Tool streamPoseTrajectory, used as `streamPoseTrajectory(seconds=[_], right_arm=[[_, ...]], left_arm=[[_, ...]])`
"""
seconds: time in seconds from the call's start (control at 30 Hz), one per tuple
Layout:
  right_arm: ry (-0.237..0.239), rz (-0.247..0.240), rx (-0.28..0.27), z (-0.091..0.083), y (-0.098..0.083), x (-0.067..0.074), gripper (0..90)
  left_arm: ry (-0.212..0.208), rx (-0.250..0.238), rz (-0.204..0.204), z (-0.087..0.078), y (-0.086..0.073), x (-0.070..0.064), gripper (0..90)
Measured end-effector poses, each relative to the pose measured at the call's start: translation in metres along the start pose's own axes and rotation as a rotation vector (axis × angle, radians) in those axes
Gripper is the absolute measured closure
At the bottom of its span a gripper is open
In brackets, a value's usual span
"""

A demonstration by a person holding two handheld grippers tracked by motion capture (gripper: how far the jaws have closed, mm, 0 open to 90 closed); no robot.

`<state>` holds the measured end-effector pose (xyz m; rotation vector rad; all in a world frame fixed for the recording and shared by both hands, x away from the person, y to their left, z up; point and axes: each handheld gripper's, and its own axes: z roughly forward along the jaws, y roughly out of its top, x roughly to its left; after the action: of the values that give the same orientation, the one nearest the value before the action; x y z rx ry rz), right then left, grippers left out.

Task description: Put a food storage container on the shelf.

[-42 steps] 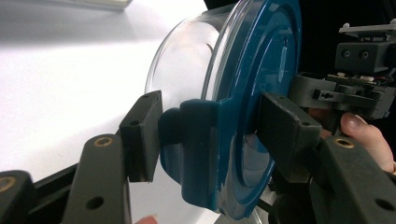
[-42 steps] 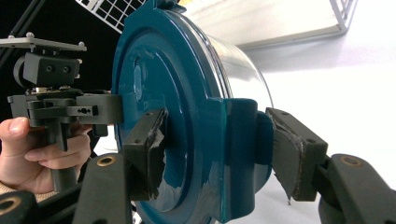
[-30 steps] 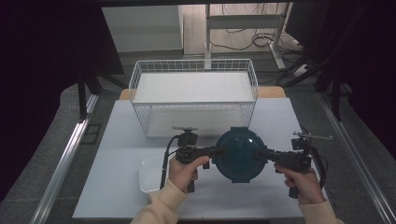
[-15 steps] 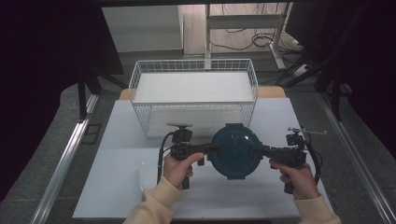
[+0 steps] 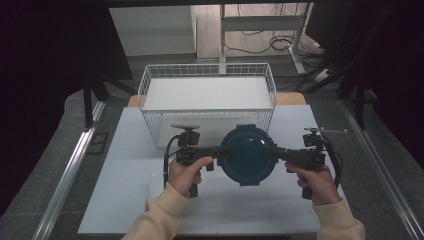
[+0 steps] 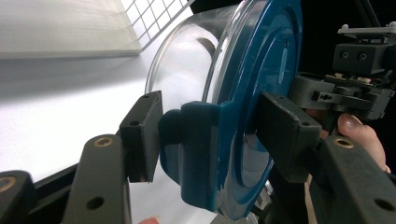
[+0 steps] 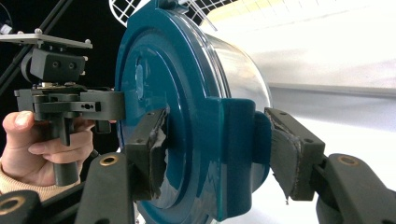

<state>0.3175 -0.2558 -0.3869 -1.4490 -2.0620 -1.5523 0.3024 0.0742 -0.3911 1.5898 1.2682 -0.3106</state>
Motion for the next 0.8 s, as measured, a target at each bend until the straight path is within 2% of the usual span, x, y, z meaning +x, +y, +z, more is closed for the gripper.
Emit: streamPoseTrajectory(seconds=[0.17, 0.33, 0.5, 0.8], right_arm=[[0.003, -0.016, -0.010, -0.001, 0.009, 0.010, 42.0], [0.009, -0.044, -0.018, 0.001, 0.027, 0.028, 42.0], [0.015, -0.041, -0.014, 0.006, 0.036, 0.032, 42.1], [0.040, -0.062, -0.021, 0.014, 0.051, 0.051, 42.4]], left_arm=[[0.002, -0.013, 0.012, -0.011, 0.009, -0.007, 42.2], [0.001, -0.027, 0.024, -0.024, 0.022, -0.013, 42.2], [0.011, -0.036, 0.020, -0.033, 0.029, -0.013, 42.2], [0.023, -0.053, 0.034, -0.058, 0.043, -0.019, 42.5]])
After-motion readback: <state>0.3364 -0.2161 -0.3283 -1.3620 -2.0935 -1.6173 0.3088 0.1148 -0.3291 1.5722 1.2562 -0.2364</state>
